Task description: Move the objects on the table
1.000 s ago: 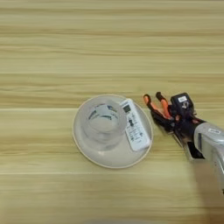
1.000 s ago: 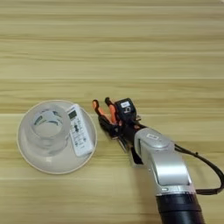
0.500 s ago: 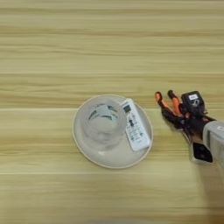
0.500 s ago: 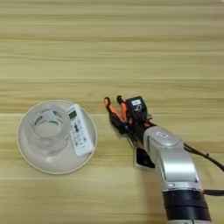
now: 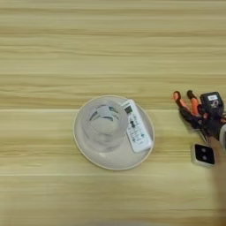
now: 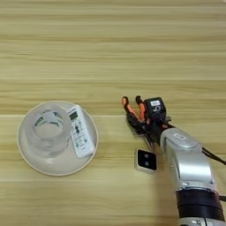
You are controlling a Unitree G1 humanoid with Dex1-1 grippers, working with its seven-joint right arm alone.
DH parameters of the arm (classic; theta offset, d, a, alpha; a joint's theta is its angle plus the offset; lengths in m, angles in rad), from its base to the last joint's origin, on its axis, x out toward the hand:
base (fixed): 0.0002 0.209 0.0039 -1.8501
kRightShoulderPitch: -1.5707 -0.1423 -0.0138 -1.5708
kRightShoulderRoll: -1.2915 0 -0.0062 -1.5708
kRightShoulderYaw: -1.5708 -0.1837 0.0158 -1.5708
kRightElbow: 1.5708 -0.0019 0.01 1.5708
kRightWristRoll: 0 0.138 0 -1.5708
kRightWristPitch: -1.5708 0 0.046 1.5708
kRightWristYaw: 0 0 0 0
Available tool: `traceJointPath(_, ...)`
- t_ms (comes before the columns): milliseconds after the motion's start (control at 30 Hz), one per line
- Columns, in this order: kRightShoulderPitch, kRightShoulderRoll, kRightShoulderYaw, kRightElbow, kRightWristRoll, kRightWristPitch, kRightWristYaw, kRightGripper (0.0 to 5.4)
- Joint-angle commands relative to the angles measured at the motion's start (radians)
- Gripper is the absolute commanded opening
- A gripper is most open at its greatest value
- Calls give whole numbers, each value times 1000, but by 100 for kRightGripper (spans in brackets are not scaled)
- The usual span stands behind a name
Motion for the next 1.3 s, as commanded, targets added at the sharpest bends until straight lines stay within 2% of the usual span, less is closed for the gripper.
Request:
traceJointPath(33,-2,-50,-25,24,-17,-13,-22,305)
traceJointPath(600,55,-86,-79,39,-17,-35,-15,303)
traceJointPath(800,76,-80,-84,22,-16,-33,-17,303)
traceJointPath(1300,180,-63,-105,-68,-1,-12,-18,302)
